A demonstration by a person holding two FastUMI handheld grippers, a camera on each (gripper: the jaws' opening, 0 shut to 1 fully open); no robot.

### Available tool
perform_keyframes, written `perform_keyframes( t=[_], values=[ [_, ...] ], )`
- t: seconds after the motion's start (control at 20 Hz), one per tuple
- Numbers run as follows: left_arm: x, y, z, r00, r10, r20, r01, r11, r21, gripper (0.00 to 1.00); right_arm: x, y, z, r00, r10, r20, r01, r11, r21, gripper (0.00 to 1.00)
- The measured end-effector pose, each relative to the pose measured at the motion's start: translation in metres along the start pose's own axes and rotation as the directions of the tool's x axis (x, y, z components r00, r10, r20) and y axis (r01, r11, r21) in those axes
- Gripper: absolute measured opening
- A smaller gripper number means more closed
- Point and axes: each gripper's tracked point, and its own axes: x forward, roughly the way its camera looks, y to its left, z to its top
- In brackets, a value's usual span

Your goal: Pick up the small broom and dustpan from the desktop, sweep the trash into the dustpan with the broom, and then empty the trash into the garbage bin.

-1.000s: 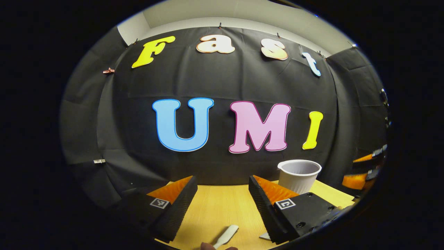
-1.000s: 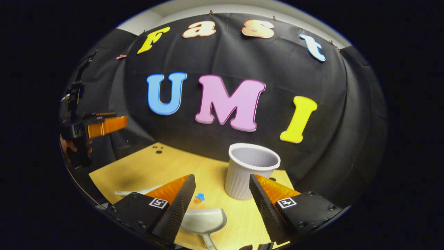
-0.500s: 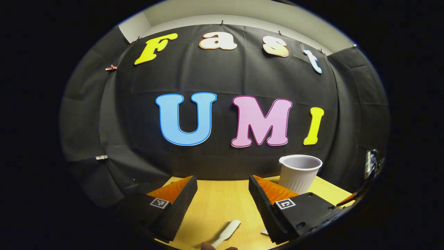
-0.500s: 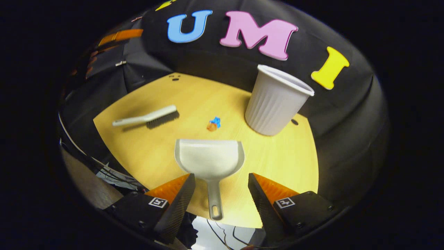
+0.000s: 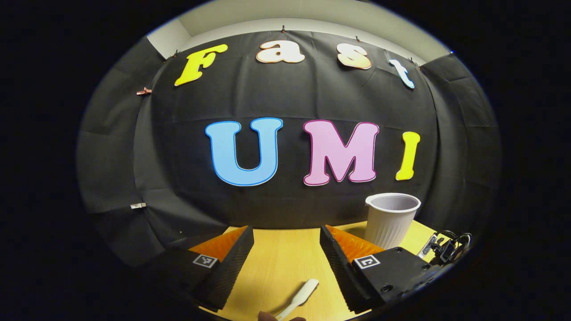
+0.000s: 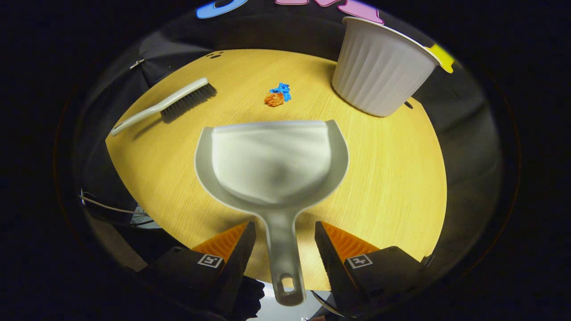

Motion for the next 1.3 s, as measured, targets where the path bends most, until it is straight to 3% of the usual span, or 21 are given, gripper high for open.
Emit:
perform_keyframes(
  t=[0.15,0.45,0.5,0.6,0.75,0.85,0.95,1.05,1.1,1.3],
  values=[
    [0.002,0.002,-0.006,1.000,0.008,-0.017,-0.008,1.000,-0.010,0.95,0.013,0.003,0.003,0.999,0.026,-0.033,-0.025,0.999,0.027,0.85],
    [0.008,0.003,-0.012,0.999,0.027,-0.037,-0.027,1.000,-0.003,0.95,0.029,0.013,0.006,0.996,0.064,-0.060,-0.060,0.996,0.058,0.70],
    [0.009,0.003,-0.011,0.999,0.028,-0.040,-0.028,1.000,-0.001,0.95,0.027,0.010,0.007,0.996,0.066,-0.066,-0.062,0.996,0.060,0.55],
    [0.012,0.001,-0.015,0.999,0.031,-0.044,-0.031,1.000,-0.002,0.95,0.027,0.011,0.008,0.996,0.066,-0.060,-0.063,0.996,0.061,0.42],
    [0.016,-0.001,-0.023,0.997,0.028,-0.066,-0.028,1.000,-0.007,0.95,0.027,0.010,0.009,0.996,0.077,-0.051,-0.074,0.996,0.055,0.43],
    [0.022,-0.003,-0.036,0.994,0.004,-0.111,-0.005,1.000,-0.004,0.95,0.025,0.016,0.011,0.992,0.124,-0.037,-0.121,0.990,0.073,0.42],
    [0.025,-0.004,-0.056,0.984,-0.021,-0.178,0.022,1.000,0.002,0.95,0.023,0.012,0.014,0.993,0.116,-0.009,-0.115,0.991,0.067,0.39],
    [0.025,-0.006,-0.080,0.963,-0.065,-0.260,0.068,0.998,0.001,0.95,0.015,0.007,0.018,0.995,0.099,0.019,-0.100,0.993,0.061,0.33],
    [0.024,-0.008,-0.094,0.946,-0.089,-0.311,0.094,0.996,0.001,0.95,0.009,0.007,0.020,0.994,0.104,0.032,-0.106,0.993,0.055,0.41],
    [0.022,-0.010,-0.161,0.840,-0.161,-0.518,0.195,0.981,0.011,0.94,-0.015,0.004,0.018,0.990,0.117,0.084,-0.117,0.993,-0.004,0.37]
  ],
)
